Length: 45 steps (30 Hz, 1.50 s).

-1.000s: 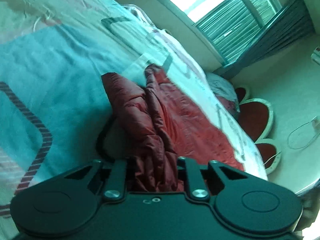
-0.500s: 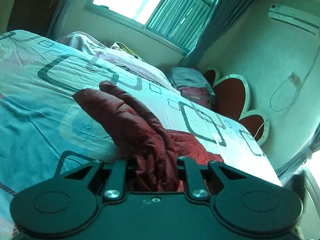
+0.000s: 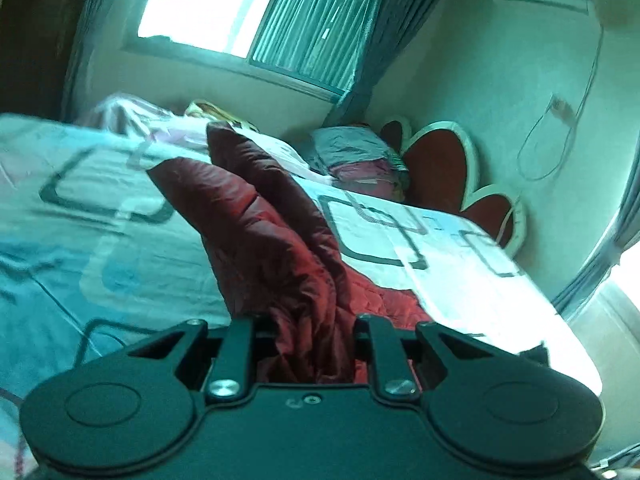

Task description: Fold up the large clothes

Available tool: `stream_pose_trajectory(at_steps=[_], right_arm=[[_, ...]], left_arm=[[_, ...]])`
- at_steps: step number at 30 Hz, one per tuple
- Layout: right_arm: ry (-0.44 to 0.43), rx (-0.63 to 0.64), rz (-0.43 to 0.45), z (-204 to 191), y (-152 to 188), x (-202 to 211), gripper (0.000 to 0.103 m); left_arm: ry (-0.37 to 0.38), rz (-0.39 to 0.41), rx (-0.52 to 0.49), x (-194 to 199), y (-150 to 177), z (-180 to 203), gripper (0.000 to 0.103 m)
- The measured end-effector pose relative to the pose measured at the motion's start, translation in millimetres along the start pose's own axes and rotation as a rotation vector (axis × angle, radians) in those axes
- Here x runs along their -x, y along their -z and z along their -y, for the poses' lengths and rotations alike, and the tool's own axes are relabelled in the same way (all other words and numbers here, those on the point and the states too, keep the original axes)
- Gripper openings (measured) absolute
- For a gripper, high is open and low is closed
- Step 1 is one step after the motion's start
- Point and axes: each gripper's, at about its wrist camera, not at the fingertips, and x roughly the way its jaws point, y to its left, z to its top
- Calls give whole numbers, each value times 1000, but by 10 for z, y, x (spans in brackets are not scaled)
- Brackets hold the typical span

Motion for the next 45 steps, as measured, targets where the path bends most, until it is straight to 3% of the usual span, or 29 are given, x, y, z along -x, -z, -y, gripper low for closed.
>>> stream_pose_trajectory(at_steps=[9, 14, 18, 21, 22, 23, 24, 25, 26, 27, 28, 30, 31, 32, 35, 39, 42, 43, 44, 45], right_arm=[[25, -21, 205, 613, -463, 852, 7], [29, -50, 226, 997, -618, 1117, 7], [28, -81, 231, 1293, -711, 1337, 7], [20, -107, 222, 1488, -767, 1432, 7], [15, -117, 215, 1556, -784, 1457, 7], [15, -133, 208, 1609, -795, 1485, 7], [12, -154, 198, 1663, -811, 1491, 7], [13, -169, 191, 1689, -825, 1508, 17], [27, -180, 196, 1709, -836, 1536, 68], [40, -178, 238, 1716, -830, 1600, 93], [18, -152, 283, 1732, -811, 1718, 101], [-23, -118, 291, 1702, -844, 1807, 93], [-42, -113, 286, 1686, -869, 1831, 80], [-65, -112, 280, 1672, -892, 1836, 76], [-120, -83, 251, 1560, -986, 1738, 76], [-136, 3, 226, 1281, -1151, 1499, 76], [-100, 45, 185, 1141, -1291, 1230, 76], [-88, 51, 177, 1117, -1330, 1150, 70], [-84, 51, 163, 1105, -1357, 1077, 49], [-79, 47, 146, 1105, -1372, 1023, 38]], left_arm=[[-74, 3, -32, -244, -4, 668, 16], [-85, -32, -72, -545, 77, 1180, 16], [-71, -109, -97, -880, 188, 1475, 17], [-26, -242, -112, -1242, 343, 1623, 29], [-4, -285, -104, -1363, 409, 1659, 44], [33, -321, -101, -1472, 489, 1694, 69], [72, -340, -98, -1557, 566, 1715, 81], [95, -353, -76, -1623, 638, 1724, 86], [97, -370, -47, -1652, 675, 1733, 84], [116, -371, -25, -1628, 667, 1729, 82], [153, -355, 3, -1546, 618, 1717, 75], [178, -303, 42, -1340, 475, 1638, 68], [173, -247, 44, -1196, 375, 1563, 63], [153, -204, 35, -1103, 309, 1503, 54], [8, -109, 8, -972, 141, 1155, 30], [-94, -95, 69, -1100, 22, 574, 29], [-86, -118, 79, -1294, -6, 409, 29], [-69, -132, 73, -1344, 11, 376, 29], [-54, -143, 65, -1360, 50, 399, 29], [-38, -155, 56, -1387, 72, 408, 29]])
